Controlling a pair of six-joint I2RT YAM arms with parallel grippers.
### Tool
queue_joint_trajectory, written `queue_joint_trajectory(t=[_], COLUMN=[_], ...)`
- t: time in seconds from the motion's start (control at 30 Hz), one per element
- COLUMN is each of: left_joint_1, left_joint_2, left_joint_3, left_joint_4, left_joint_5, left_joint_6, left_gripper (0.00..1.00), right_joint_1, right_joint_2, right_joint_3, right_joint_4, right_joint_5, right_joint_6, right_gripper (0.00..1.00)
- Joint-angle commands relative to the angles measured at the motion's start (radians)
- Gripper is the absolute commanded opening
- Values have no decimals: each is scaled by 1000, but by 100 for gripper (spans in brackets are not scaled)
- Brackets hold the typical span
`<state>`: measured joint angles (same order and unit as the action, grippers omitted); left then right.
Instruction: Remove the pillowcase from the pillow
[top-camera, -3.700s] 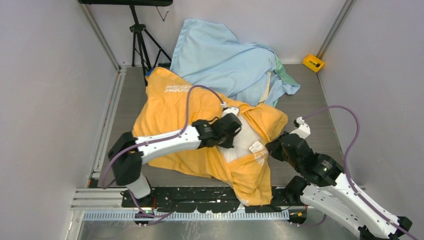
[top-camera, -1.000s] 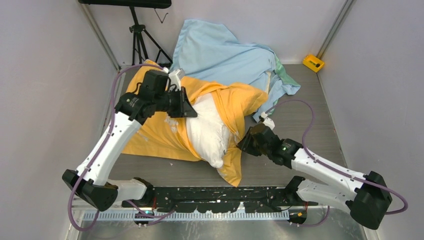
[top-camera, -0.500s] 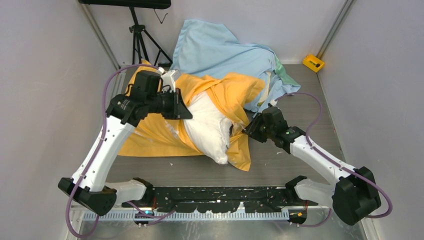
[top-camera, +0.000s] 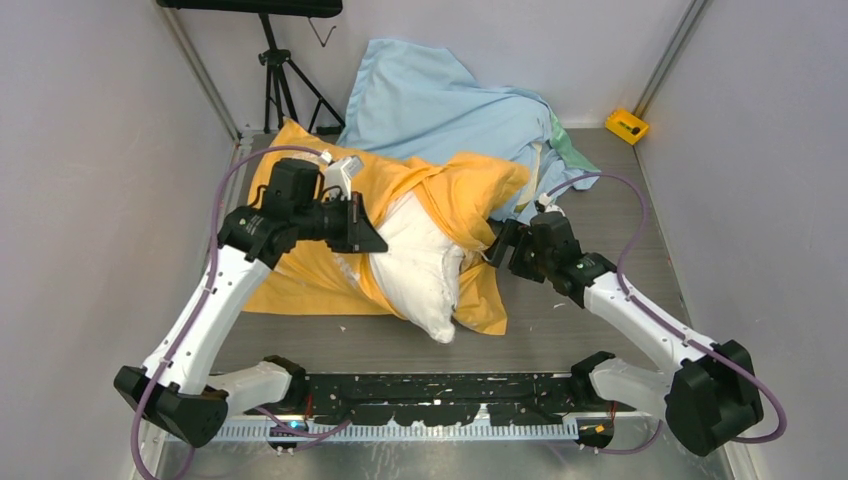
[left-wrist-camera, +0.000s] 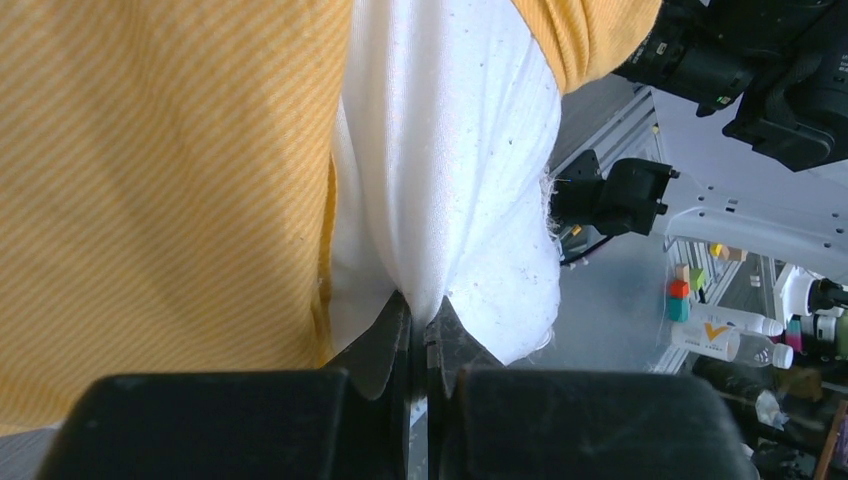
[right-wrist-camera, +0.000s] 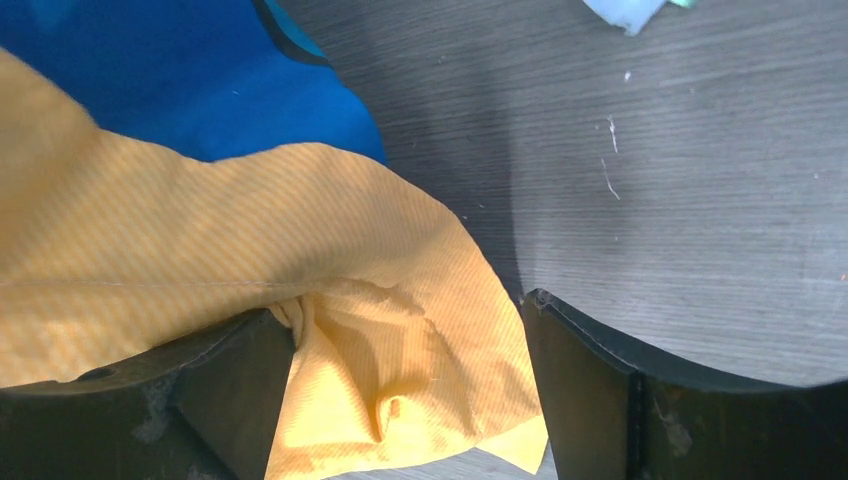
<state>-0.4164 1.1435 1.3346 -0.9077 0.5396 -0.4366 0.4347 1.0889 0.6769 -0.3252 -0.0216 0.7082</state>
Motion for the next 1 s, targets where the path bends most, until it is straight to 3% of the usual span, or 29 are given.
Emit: queue_joint_trajectory(t=[0.0, 0.27, 0.43, 0.57, 0.73, 0.97], left_joint_1=[10, 10, 8, 8, 8, 8], left_joint_2=[-74, -83, -46, -42, -36, -50], left_joint_3=[-46, -139, -146, -179, -185, -193], left_joint_4=[33, 140, 179, 206, 212, 210], left_joint_5=[99, 105, 115, 108, 108, 84], left_joint_6=[4, -54, -93, -111, -118, -116], left_gripper=[0, 0, 0, 0, 0, 0], right_joint_1=[-5, 4, 17, 113, 369, 437], right_joint_2=[-55, -325, -323, -286, -118, 65], right_joint_3=[21, -62, 31, 174, 411, 458], right_joint_4=[106, 232, 197, 10, -248, -359], right_joint_5=[39, -212, -419, -280, 117, 255], right_joint_6=[-89, -203, -165, -211, -250, -268], right_gripper=[86, 86, 86, 86, 86, 86])
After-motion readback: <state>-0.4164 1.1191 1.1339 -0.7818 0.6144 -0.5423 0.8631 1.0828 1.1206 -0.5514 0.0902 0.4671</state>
